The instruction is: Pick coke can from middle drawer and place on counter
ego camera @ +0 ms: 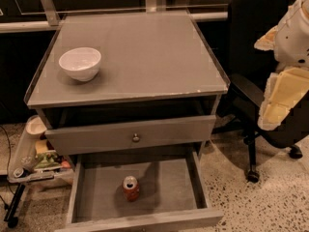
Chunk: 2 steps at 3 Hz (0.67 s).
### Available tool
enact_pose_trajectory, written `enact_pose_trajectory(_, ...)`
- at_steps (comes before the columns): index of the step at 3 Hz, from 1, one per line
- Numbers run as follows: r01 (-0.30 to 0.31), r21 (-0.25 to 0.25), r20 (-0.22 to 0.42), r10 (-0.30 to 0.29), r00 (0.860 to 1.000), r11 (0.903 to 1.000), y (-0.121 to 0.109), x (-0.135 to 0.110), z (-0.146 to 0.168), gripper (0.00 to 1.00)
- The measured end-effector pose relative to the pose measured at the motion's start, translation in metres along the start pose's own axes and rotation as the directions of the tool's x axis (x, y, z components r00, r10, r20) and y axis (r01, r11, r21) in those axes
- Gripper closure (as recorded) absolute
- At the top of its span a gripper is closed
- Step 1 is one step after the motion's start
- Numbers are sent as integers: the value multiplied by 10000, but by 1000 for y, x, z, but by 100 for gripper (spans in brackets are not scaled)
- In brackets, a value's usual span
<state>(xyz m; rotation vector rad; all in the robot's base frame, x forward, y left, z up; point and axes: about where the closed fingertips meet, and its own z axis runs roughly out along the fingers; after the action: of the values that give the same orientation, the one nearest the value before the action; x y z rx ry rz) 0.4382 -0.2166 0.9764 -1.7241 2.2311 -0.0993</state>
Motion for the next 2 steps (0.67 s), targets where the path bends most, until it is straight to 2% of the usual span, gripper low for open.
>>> enact_pose_trajectory(1,0,1,0,0,10000,10000,0,0,0,0)
enact_pose_trajectory(2,-62,222,-138,65,9999,9997,0,4,6,0)
